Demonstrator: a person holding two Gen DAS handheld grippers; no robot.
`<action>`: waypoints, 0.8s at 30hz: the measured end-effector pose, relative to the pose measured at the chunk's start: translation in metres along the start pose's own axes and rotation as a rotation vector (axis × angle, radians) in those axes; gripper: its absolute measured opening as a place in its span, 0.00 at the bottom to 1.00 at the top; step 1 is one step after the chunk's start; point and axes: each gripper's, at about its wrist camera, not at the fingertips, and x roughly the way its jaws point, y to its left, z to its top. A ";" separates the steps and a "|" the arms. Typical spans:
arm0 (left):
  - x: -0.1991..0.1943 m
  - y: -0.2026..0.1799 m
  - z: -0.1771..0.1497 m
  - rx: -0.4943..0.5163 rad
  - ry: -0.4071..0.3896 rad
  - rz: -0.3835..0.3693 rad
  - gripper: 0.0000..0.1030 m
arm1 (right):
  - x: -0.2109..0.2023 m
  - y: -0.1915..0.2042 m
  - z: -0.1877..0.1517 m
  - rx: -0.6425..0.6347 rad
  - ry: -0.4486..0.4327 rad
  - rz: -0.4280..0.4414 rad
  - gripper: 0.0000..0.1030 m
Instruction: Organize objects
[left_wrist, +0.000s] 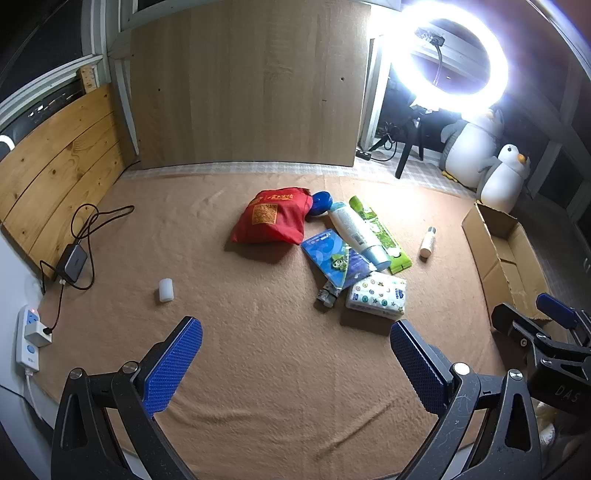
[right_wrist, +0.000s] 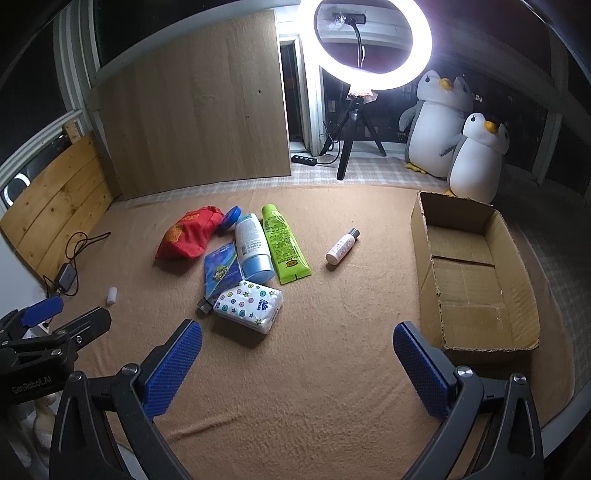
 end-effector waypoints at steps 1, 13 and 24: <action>0.000 0.000 0.000 0.000 0.000 0.000 1.00 | 0.000 -0.001 0.000 0.001 0.000 0.000 0.99; 0.000 -0.003 -0.002 0.002 0.001 0.001 1.00 | 0.001 -0.002 -0.002 0.005 0.008 0.004 0.99; 0.002 -0.005 -0.001 0.004 0.000 -0.001 1.00 | 0.000 -0.002 -0.002 0.006 0.010 0.005 0.99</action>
